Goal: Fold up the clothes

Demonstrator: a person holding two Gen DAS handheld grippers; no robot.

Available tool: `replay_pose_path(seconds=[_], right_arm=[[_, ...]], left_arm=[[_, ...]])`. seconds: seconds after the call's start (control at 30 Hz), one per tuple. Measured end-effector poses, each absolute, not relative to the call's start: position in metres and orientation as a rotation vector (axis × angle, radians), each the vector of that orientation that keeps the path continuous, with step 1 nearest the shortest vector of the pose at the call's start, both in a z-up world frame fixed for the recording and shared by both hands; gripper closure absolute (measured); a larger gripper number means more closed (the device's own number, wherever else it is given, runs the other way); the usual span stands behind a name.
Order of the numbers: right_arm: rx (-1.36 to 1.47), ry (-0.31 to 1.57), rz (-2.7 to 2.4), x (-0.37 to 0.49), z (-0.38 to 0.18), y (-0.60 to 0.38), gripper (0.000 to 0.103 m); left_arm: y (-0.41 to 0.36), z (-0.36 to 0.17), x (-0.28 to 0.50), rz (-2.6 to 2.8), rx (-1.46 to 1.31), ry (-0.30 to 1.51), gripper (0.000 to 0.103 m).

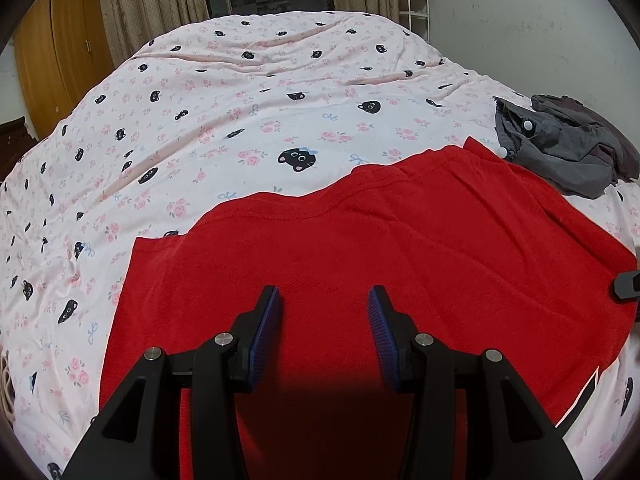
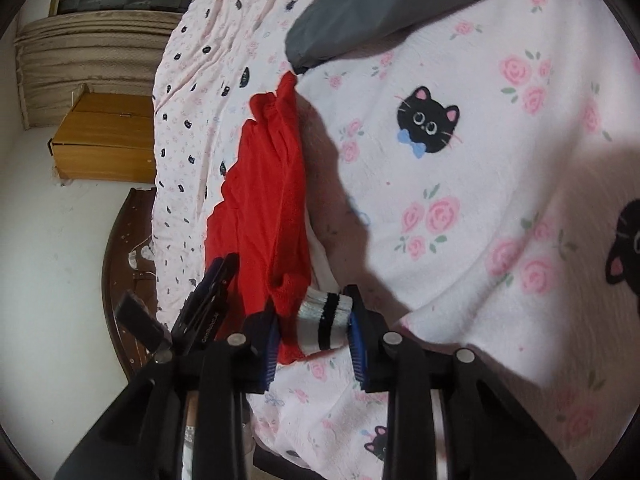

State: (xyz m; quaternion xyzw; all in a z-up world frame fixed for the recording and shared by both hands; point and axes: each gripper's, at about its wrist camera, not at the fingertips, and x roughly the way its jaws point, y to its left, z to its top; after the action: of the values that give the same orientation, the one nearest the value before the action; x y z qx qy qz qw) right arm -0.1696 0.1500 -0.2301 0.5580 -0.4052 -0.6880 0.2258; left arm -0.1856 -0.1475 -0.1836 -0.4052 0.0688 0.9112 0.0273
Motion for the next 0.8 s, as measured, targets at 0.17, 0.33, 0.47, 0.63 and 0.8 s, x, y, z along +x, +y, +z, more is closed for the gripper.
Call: replay_pose_path(seconds=[0.17,0.33,0.47,0.63,0.8], right_arm=[[1.539,-1.06,-1.963,-0.169,-0.216,0.15,0.074],[1.519,-1.018,-1.998,-0.166,-0.195,0.152,0.074],[1.518,-0.939,-2.051,-0.169,-0.181,0.143,0.074],[1.544,-0.921,-2.069,-0.171,-0.183,0.142,0.074],[1.535,-0.888,-2.081,-0.173,-0.178,0.136,0.074]], left_arm=[[-0.149,-0.184,-0.186,2.811,-1.253,0.199,0.061],[-0.151,-0.182,-0.185,2.814,-1.262,0.181,0.059],[-0.145,-0.182,-0.176,2.813,-1.27,0.205,0.059],[-0.132,-0.186,-0.162,2.798,-1.288,0.264,0.058],[-0.126,-0.189,-0.151,2.786,-1.292,0.284,0.058]])
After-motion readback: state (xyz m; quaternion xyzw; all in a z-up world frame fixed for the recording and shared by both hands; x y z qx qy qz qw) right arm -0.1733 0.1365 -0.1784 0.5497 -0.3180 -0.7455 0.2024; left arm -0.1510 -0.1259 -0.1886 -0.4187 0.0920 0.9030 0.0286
